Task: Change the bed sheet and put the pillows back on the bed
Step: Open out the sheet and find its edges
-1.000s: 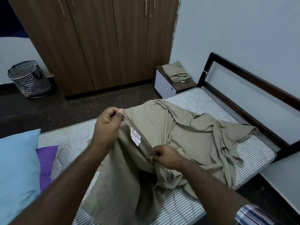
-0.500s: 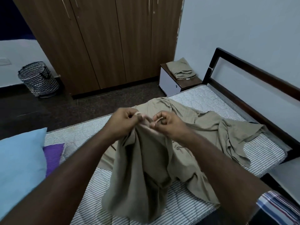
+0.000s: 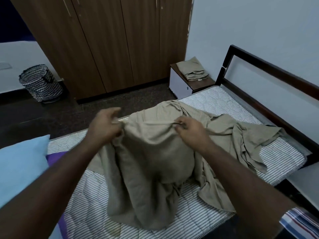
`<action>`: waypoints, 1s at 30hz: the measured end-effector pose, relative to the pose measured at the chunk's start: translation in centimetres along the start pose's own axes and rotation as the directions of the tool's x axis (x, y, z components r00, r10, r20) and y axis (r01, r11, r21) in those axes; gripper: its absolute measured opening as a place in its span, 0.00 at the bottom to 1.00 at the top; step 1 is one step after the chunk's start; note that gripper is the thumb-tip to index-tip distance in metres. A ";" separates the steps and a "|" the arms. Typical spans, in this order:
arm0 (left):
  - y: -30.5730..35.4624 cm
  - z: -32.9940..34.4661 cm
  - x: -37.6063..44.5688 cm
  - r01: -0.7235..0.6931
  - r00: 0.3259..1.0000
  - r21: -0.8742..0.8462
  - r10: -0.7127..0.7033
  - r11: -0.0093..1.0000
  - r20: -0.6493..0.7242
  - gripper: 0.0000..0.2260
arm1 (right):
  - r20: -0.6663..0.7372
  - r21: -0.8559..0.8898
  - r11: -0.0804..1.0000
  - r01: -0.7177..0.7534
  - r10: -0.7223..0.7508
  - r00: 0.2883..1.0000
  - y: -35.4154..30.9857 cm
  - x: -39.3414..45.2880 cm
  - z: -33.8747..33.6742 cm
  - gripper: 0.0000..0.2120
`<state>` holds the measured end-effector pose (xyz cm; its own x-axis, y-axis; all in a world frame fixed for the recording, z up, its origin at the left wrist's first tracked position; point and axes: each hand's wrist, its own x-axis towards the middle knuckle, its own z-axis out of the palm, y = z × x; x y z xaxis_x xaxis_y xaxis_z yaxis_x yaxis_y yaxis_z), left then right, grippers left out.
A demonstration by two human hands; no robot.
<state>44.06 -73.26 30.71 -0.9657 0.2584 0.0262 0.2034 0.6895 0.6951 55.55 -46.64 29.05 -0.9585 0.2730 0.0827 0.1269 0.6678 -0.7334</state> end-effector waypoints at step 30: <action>6.2 6.0 -2.6 -0.198 0.901 -0.233 0.270 0.952 0.339 0.16 | 0.185 0.408 0.912 -0.030 -0.050 0.982 -2.4 0.4 1.7 0.07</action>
<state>48.76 -65.61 30.60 -0.7605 0.6485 -0.0323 0.3470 0.4479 0.8240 54.39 -49.33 29.72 -0.9943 0.1064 -0.0064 0.0402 0.3185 -0.9471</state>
